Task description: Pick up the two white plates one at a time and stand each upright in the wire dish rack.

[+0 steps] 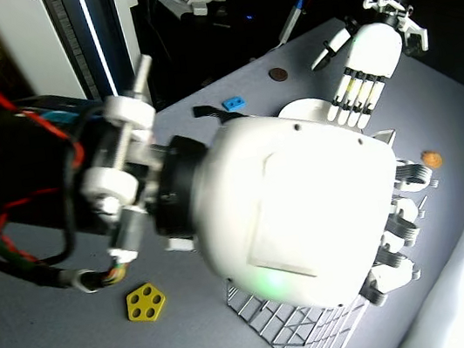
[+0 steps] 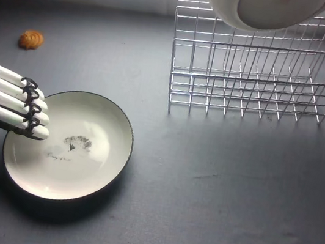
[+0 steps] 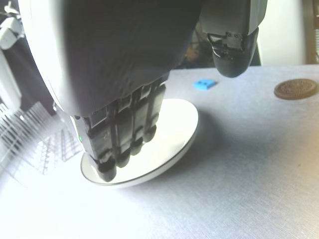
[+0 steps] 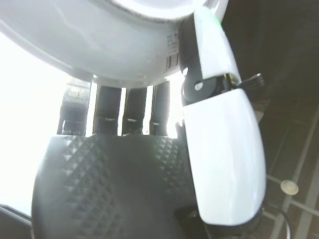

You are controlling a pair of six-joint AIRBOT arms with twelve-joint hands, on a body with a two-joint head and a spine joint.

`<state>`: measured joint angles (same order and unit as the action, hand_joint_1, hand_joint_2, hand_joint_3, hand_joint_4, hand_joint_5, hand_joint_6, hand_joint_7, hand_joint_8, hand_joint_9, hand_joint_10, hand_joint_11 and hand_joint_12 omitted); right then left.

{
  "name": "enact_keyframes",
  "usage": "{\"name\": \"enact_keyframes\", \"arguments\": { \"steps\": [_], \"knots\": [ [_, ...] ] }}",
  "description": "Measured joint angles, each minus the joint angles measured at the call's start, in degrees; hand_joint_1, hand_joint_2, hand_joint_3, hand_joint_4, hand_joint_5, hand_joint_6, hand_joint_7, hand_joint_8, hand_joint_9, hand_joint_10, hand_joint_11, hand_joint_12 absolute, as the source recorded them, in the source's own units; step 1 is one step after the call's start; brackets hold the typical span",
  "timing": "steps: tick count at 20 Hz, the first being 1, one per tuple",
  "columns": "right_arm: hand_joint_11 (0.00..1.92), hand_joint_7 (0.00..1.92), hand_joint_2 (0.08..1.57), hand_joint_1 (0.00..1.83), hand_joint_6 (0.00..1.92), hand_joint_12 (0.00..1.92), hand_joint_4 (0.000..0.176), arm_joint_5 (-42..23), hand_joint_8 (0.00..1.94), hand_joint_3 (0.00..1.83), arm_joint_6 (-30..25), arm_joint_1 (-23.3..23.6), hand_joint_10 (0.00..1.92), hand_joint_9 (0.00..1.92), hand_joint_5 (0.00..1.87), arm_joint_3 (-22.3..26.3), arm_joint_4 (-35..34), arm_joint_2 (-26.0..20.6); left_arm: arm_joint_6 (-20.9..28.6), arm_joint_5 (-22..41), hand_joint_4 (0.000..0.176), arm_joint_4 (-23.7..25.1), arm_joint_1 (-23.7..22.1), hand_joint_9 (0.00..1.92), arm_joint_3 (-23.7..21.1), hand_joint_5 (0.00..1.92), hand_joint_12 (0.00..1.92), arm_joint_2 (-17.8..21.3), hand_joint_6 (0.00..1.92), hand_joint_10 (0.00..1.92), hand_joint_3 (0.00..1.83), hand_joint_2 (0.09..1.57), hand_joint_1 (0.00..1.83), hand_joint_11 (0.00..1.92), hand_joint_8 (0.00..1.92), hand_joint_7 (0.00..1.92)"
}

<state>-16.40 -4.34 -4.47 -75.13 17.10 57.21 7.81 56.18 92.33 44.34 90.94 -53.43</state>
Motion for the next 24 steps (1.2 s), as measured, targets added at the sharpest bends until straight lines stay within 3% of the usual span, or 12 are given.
{"name": "enact_keyframes", "arguments": {
  "steps": [13,16,20,24],
  "knots": [
    [0.62,0.83,1.20,1.17,1.30,1.36,0.017,1.62,1.18,0.00,0.07,-3.69,0.65,0.90,0.81,-4.44,-3.85,3.52,0.96,-0.02,0.000,0.00,-1.62,0.06,0.11,0.05,0.20,0.00,0.00,0.00,0.00,1.12,0.00,0.00,0.00,0.07],
    [0.64,0.83,1.20,1.18,1.28,1.34,0.008,0.92,1.17,0.00,0.04,-4.83,0.65,0.91,0.84,-5.14,-4.02,3.89,1.03,-0.02,0.000,0.17,-1.79,0.06,0.11,0.06,0.20,0.00,0.00,0.00,0.00,1.12,0.00,0.00,0.00,0.07],
    [0.65,0.83,1.20,1.18,1.27,1.36,0.010,0.90,1.17,0.00,0.22,-6.16,0.67,0.92,0.84,-5.64,-4.02,4.59,1.27,-0.02,0.000,0.52,-2.58,0.05,0.11,0.05,0.16,0.00,0.01,0.00,0.00,1.12,0.00,0.00,0.01,0.06],
    [0.64,0.85,1.19,1.18,1.25,1.34,0.008,-0.52,1.15,0.00,0.15,-7.26,0.65,0.91,0.86,-6.40,-4.48,5.27,1.73,0.00,0.000,0.72,-3.28,0.08,0.04,0.08,0.24,0.00,0.01,0.01,0.00,1.12,0.00,0.00,0.01,0.08]
  ]
}}
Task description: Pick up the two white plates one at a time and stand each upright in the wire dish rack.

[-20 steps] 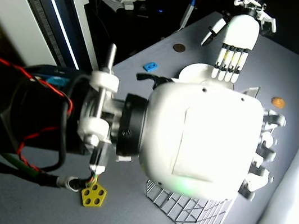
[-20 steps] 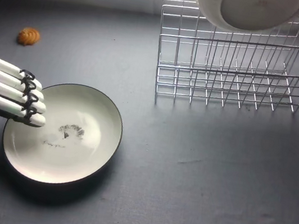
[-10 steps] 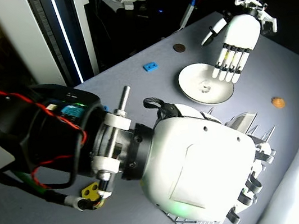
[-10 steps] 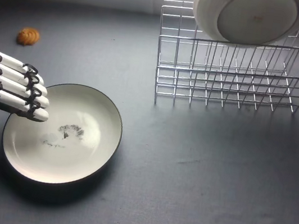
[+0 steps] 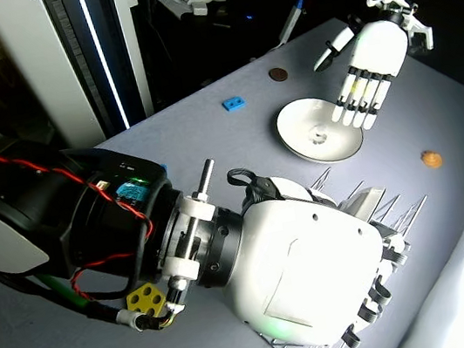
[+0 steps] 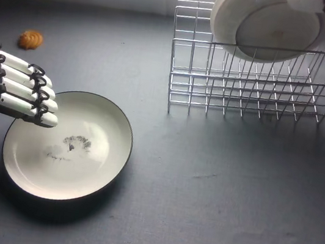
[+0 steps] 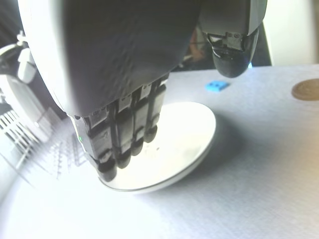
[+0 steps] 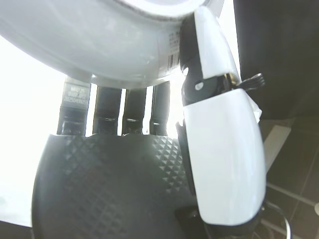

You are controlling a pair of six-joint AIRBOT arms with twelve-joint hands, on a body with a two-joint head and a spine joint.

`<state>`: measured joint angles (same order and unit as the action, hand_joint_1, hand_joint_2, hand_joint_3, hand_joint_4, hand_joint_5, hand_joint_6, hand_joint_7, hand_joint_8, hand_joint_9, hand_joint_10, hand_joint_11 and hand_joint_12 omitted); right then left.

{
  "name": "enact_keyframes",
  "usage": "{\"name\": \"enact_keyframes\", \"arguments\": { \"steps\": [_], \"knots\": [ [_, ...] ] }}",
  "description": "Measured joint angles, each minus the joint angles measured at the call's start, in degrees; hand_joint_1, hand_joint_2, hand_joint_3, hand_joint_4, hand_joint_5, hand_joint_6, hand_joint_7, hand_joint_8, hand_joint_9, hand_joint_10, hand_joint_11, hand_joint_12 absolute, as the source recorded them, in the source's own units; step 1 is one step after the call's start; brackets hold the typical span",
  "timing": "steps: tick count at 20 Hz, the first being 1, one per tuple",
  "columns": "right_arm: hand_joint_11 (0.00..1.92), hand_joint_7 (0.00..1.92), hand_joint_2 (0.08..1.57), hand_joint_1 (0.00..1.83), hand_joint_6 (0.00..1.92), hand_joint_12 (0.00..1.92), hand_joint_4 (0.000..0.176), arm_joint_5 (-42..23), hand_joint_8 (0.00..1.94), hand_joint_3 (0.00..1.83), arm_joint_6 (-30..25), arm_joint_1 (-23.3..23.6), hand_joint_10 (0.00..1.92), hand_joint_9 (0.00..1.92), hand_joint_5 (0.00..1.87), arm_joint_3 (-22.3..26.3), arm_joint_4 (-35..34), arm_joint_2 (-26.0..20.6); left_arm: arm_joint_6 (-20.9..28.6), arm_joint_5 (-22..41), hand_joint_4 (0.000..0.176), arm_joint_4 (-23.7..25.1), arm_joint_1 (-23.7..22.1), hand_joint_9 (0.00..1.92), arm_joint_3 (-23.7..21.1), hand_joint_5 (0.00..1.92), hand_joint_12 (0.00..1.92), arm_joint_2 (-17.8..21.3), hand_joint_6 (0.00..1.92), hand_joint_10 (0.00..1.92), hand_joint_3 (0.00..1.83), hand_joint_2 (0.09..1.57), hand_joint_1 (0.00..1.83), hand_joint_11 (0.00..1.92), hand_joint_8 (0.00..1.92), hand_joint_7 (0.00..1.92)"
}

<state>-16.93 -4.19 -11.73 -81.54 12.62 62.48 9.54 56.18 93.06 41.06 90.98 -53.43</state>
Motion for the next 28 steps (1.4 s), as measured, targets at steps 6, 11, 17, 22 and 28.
{"name": "enact_keyframes", "arguments": {
  "steps": [6,11,17,22,28],
  "knots": [
    [0.62,0.83,1.20,1.18,1.28,1.35,0.013,0.07,1.17,0.00,0.09,-1.16,0.64,0.91,0.83,-1.51,-1.75,1.31,0.00,0.00,0.000,0.31,-0.13,0.05,-0.02,0.05,0.17,0.02,0.00,0.00,0.00,1.11,0.00,0.00,0.00,0.06],
    [0.63,0.87,1.18,1.19,1.24,1.36,0.012,0.09,1.12,0.00,0.61,-2.47,0.64,0.92,0.86,-2.62,-2.51,2.64,0.04,0.00,0.000,0.79,-0.68,0.06,-0.90,0.07,0.16,0.04,0.00,0.00,0.00,1.12,0.00,0.00,0.00,0.07],
    [0.62,0.82,1.20,1.17,1.28,1.43,0.011,-1.70,1.19,0.00,1.92,-4.20,0.71,0.88,0.84,-3.43,-2.93,3.80,0.44,0.02,0.000,1.31,-2.14,0.05,-1.77,0.05,0.17,0.48,0.00,0.00,0.00,1.12,0.00,0.00,0.00,0.05],
    [0.56,0.86,1.19,1.18,1.27,1.39,0.020,-2.93,1.16,0.00,2.10,-4.96,0.75,0.85,0.83,-3.50,-3.10,4.13,0.44,0.07,0.000,1.36,-2.14,0.04,-1.77,0.03,0.16,0.48,0.00,0.00,0.00,1.12,0.00,0.00,0.00,0.05],
    [0.44,0.82,1.22,1.16,1.36,1.43,0.022,-2.99,1.23,0.00,2.56,-4.96,0.73,0.74,0.75,-3.50,-3.17,4.15,0.28,0.00,0.000,1.84,-0.98,0.06,-1.77,0.06,0.20,0.48,0.00,0.00,0.00,1.12,0.00,0.00,0.00,0.06]
  ]
}}
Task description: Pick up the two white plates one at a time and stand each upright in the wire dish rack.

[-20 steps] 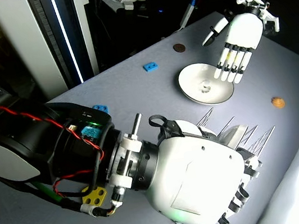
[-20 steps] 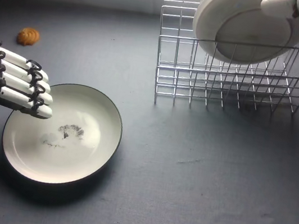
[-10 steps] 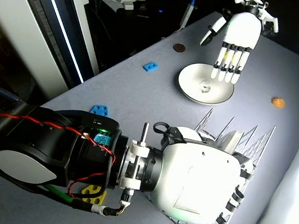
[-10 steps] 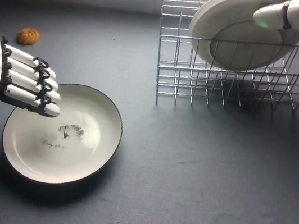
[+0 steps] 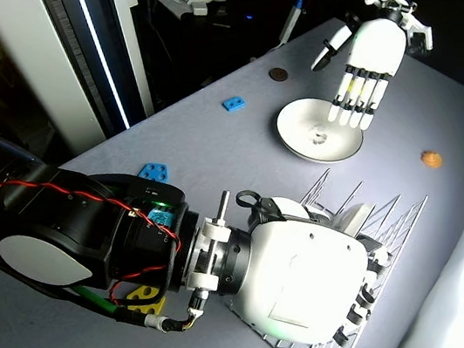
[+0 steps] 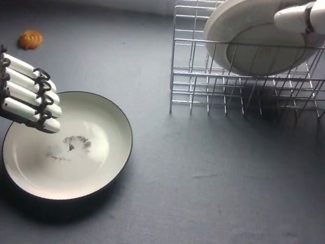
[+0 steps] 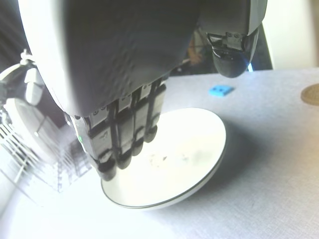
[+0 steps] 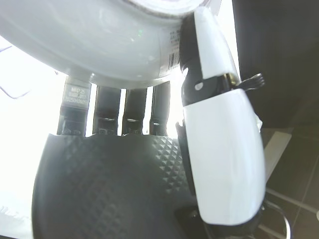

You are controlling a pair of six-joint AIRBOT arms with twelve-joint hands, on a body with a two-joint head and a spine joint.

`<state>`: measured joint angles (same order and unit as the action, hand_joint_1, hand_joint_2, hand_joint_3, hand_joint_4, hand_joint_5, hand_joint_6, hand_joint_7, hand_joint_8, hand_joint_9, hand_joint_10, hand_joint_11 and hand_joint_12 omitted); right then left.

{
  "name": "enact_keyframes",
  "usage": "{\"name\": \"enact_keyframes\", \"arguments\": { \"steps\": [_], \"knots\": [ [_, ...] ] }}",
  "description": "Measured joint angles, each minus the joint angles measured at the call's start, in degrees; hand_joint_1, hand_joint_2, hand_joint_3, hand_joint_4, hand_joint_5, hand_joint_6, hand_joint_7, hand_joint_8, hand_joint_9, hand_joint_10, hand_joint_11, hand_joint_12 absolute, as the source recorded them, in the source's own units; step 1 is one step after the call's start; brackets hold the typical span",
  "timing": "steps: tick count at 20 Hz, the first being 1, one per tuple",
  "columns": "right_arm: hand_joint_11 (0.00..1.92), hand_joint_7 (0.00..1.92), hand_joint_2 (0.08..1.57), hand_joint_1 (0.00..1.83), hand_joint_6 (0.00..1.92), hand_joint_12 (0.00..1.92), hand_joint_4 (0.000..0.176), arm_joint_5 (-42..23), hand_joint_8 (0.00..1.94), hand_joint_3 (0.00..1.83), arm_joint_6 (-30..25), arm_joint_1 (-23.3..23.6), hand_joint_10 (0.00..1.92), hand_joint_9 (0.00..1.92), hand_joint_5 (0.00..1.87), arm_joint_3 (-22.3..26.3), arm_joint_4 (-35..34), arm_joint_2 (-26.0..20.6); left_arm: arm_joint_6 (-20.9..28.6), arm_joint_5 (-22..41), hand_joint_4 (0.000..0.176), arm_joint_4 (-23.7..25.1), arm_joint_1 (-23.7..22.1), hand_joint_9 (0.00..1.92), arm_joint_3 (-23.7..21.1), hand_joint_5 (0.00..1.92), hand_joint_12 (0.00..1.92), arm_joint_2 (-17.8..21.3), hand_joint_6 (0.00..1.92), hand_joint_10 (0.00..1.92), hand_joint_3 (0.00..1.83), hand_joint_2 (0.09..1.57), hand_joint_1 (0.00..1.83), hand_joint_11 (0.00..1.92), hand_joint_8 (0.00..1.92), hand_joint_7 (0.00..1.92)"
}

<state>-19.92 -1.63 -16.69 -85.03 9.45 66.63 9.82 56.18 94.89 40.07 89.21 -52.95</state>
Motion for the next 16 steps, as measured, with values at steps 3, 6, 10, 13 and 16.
{"name": "enact_keyframes", "arguments": {
  "steps": [3,6,10,13,16],
  "knots": [
    [0.39,0.82,1.21,1.10,1.27,1.45,0.000,0.00,0.51,0.00,0.15,0.00,0.71,0.70,0.78,0.00,0.02,0.00,-0.39,-0.09,0.000,0.42,0.33,0.07,0.00,0.07,0.21,0.00,0.00,0.00,0.00,1.12,0.00,0.00,0.00,0.07],
    [0.28,0.79,1.15,1.10,0.60,1.46,0.000,-0.15,0.36,0.00,0.15,0.00,0.69,0.61,0.63,0.00,0.02,0.00,-0.96,-0.22,0.000,-0.42,0.92,0.06,0.20,0.06,0.20,-0.04,0.00,0.00,0.00,1.12,0.00,0.00,0.00,0.07],
    [0.25,0.82,1.10,1.12,0.30,1.41,0.000,-1.16,0.17,0.00,0.15,0.07,0.55,0.62,0.71,0.00,-0.22,-0.02,-1.11,-0.92,0.000,0.35,1.66,0.04,1.09,0.04,0.17,-0.33,0.00,0.00,0.00,1.11,0.00,0.00,0.00,0.05],
    [0.25,0.82,1.09,1.11,0.29,1.42,0.000,-1.18,0.16,0.00,0.15,0.48,0.54,0.61,0.71,0.00,-0.22,-0.02,-1.16,-1.07,0.000,0.07,1.66,0.04,1.49,0.03,0.17,-0.42,0.00,0.00,0.00,1.11,0.00,0.00,0.00,0.04],
    [0.24,0.82,1.09,1.10,0.29,1.43,0.000,-1.25,0.15,0.00,0.15,1.57,0.54,0.60,0.71,0.00,-0.22,-0.15,-1.11,-1.07,0.000,-0.20,2.01,0.06,1.95,0.05,0.19,-0.52,0.00,0.00,0.00,1.12,0.00,0.00,0.01,0.06]
  ]
}}
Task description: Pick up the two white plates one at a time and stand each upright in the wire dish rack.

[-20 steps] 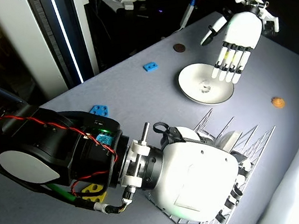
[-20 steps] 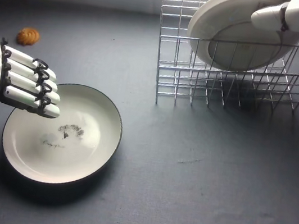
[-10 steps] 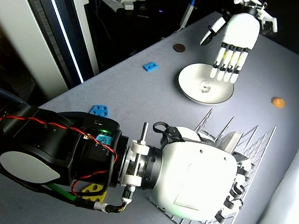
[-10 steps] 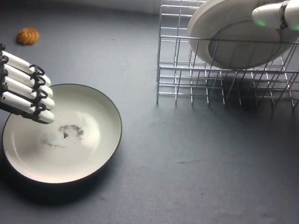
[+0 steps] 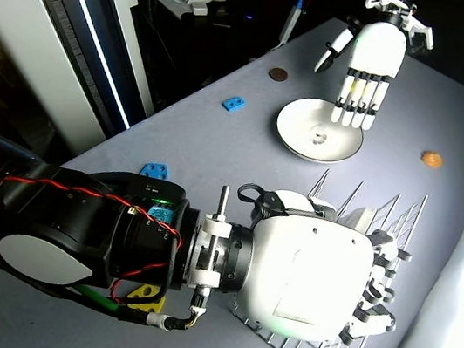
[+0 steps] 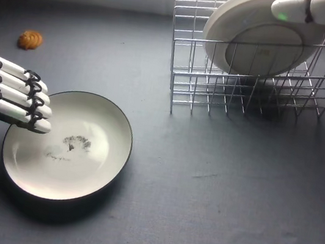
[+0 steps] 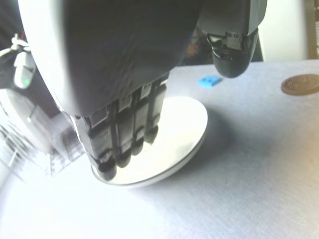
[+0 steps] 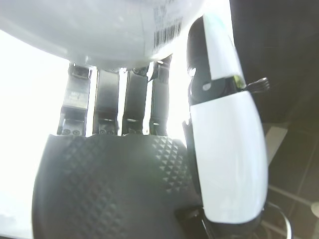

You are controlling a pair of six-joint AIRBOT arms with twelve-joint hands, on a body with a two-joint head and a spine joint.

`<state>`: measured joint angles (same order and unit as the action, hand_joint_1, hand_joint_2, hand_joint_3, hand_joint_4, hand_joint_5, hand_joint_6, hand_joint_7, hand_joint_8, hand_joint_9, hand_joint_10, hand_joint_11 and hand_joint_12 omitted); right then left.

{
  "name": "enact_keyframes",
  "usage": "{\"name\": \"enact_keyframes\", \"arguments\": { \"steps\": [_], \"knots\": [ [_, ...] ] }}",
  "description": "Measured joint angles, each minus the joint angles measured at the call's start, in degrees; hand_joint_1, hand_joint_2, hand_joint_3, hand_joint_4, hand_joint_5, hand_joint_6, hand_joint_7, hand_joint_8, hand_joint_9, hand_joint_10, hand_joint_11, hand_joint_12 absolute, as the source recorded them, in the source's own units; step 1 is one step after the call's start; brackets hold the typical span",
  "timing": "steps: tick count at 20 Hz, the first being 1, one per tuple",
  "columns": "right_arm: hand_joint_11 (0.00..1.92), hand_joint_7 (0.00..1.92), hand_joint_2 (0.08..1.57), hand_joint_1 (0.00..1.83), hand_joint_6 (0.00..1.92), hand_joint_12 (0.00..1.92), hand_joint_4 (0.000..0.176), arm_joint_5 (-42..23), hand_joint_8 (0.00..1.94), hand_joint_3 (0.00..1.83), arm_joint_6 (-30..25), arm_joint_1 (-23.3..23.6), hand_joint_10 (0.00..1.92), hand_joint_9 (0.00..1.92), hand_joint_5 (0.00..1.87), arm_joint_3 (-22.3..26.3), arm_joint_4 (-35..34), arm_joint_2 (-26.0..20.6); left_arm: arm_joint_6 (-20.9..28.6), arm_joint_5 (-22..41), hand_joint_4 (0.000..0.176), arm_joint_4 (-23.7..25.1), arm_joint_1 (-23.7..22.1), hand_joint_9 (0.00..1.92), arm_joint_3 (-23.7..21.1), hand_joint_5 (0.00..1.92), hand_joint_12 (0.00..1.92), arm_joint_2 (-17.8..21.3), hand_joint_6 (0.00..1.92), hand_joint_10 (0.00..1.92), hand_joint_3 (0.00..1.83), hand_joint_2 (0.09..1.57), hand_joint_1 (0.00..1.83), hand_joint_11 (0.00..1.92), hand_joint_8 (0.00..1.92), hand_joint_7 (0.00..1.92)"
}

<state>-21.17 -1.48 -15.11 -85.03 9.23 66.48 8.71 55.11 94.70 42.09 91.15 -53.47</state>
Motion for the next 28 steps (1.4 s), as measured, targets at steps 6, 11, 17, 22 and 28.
{"name": "enact_keyframes", "arguments": {
  "steps": [6,11,17,22,28],
  "knots": [
    [0.19,0.83,1.09,1.09,0.23,1.44,0.000,-2.32,0.09,0.00,2.49,2.82,0.55,0.57,0.74,0.94,2.05,-1.40,-0.04,-0.22,0.000,0.07,0.90,0.04,0.72,0.04,0.15,-0.24,0.00,0.00,0.00,1.11,0.00,0.00,0.00,0.04],
    [0.08,0.75,1.09,1.06,0.18,1.46,0.000,-8.76,0.04,0.00,13.35,5.97,0.56,0.46,0.67,4.13,9.97,-2.89,-0.04,-0.57,0.000,-0.28,2.47,0.06,1.11,0.07,0.20,-0.70,0.00,0.00,0.00,1.11,0.00,0.00,0.00,0.07],
    [0.00,0.03,1.08,1.04,0.00,0.25,0.000,-8.92,0.01,0.00,40.94,6.36,0.03,0.00,0.02,14.67,15.82,-3.67,-0.11,-1.03,0.000,-1.18,4.17,0.06,1.22,0.06,0.19,-1.01,0.00,0.00,0.00,1.12,0.00,0.00,0.00,0.06],
    [0.00,0.00,0.99,0.93,0.00,0.00,0.000,-6.27,0.00,0.00,50.73,4.83,0.00,0.00,0.00,21.27,9.99,-3.48,-0.20,-2.05,0.000,-2.69,7.65,0.05,2.32,0.06,0.17,-1.77,0.00,0.01,0.00,1.11,0.00,0.00,0.01,0.06],
    [0.00,0.00,0.92,0.99,0.00,0.00,0.000,-0.31,0.00,0.00,58.73,1.57,0.00,0.00,0.00,28.70,2.16,-0.98,0.15,-2.38,0.000,-5.75,11.37,0.05,2.40,0.06,0.18,-1.97,0.00,0.00,0.00,1.11,0.00,0.00,0.00,0.06]
  ]
}}
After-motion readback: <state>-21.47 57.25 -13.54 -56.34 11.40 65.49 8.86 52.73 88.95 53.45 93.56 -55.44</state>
